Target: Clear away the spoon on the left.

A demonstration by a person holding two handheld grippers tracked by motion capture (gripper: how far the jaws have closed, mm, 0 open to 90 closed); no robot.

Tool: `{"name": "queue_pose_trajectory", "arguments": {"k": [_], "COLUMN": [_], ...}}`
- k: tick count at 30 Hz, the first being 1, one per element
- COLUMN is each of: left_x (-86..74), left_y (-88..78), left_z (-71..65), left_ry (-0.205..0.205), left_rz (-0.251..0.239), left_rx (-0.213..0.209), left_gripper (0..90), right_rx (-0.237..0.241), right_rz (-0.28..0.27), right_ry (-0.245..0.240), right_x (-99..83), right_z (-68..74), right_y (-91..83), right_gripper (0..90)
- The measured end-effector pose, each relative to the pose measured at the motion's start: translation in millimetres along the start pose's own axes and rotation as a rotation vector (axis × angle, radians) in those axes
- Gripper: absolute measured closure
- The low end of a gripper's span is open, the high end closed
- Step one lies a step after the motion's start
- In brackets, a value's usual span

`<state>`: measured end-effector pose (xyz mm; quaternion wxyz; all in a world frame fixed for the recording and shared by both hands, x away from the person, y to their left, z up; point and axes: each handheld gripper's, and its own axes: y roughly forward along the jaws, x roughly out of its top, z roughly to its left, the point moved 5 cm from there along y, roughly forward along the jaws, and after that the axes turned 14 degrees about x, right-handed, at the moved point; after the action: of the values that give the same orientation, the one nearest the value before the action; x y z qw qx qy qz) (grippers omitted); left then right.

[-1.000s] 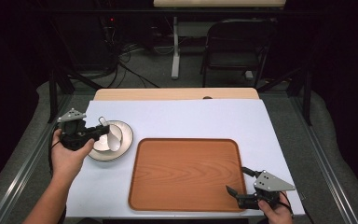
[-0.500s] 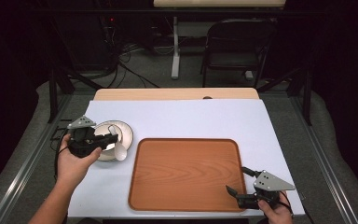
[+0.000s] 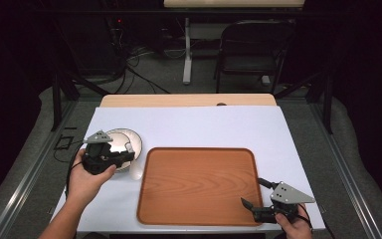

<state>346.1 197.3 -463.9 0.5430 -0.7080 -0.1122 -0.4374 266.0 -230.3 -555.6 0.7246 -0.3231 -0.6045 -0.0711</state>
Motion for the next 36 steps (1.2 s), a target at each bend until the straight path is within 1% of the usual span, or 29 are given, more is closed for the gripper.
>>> {"name": "queue_pose_trajectory", "arguments": {"k": [1,3,5,6,8,9,10,11,12,14,16,18,19,23,26,27,28,29,31,36], "left_x": [-0.5,-1.1,-1.3,-2.2,-2.5,-3.6,-3.6,-4.0,-4.9,-5.4,-7.9,-8.9,-11.0,-14.5,-16.4,-18.7,-18.7,-21.4,-22.8,-28.9], "left_y": [0.7,1.8,2.0,2.5,3.6,4.7,4.7,5.7,6.8,7.7,10.5,11.3,13.2,17.3,19.1,21.6,21.6,24.4,25.9,35.0], "left_z": [-3.9,-7.7,-9.6,-14.0,-16.1,-19.7,-19.7,-21.6,-24.1,-25.3,-28.6,-29.6,-32.0,-34.3,-35.1,-36.1,-36.1,-36.9,-37.2,-40.5], "left_ry": [0.012,0.020,0.024,0.032,0.033,0.043,0.043,0.052,0.058,0.060,0.071,0.072,0.067,0.080,0.080,0.075,0.075,0.071,0.070,0.039], "left_rz": [0.008,0.010,0.011,0.023,0.019,0.032,0.032,0.037,0.050,0.055,0.075,0.080,0.090,0.107,0.121,0.133,0.133,0.150,0.156,0.194], "left_rx": [-0.007,-0.012,-0.017,-0.029,-0.031,-0.043,-0.043,-0.050,-0.057,-0.060,-0.074,-0.075,-0.081,-0.093,-0.102,-0.110,-0.110,-0.119,-0.125,-0.159], "left_gripper": [85.7,85.7,85.7,85.7,85.7,85.7,85.7,85.7,85.7,85.7,85.7,85.7,85.7,85.7,85.7,85.7,85.7,85.7,85.7,85.7], "right_rx": [-0.001,0.000,0.000,-0.001,0.000,0.000,0.000,0.000,0.000,0.000,-0.001,-0.001,-0.001,-0.001,-0.001,-0.001,-0.001,-0.001,-0.001,-0.001], "right_rz": [0.000,0.000,0.000,0.000,-0.001,-0.001,-0.001,-0.001,-0.001,-0.001,-0.001,-0.001,-0.001,-0.001,-0.002,-0.001,-0.002,-0.001,-0.001,-0.001], "right_ry": [0.000,0.001,0.000,-0.002,0.000,0.000,0.000,0.000,-0.001,-0.003,-0.003,-0.003,-0.004,-0.003,-0.004,-0.004,-0.004,-0.004,-0.004,-0.005], "right_x": [0.0,0.0,0.0,0.0,0.0,0.0,0.0,0.0,0.0,0.0,0.0,0.1,0.0,0.0,0.0,0.0,0.0,0.0,0.0,0.0], "right_z": [0.0,0.0,0.0,-0.1,0.0,-0.1,-0.1,-0.1,0.0,0.0,0.0,0.0,0.0,-0.1,0.0,0.0,-0.1,-0.1,0.0,-0.1], "right_y": [-0.1,0.0,0.0,-0.1,-0.2,-0.3,-0.3,-0.3,-0.3,-0.3,-0.3,-0.3,-0.4,-0.4,-0.4,-0.5,-0.5,-0.6,-0.6,-0.5], "right_gripper": [14.4,14.4,14.4,14.4,14.4,14.4,14.4,14.4,14.4,14.4,14.4,14.4,14.4,14.4,14.4,14.4,14.4,14.4,14.4,14.4]}}
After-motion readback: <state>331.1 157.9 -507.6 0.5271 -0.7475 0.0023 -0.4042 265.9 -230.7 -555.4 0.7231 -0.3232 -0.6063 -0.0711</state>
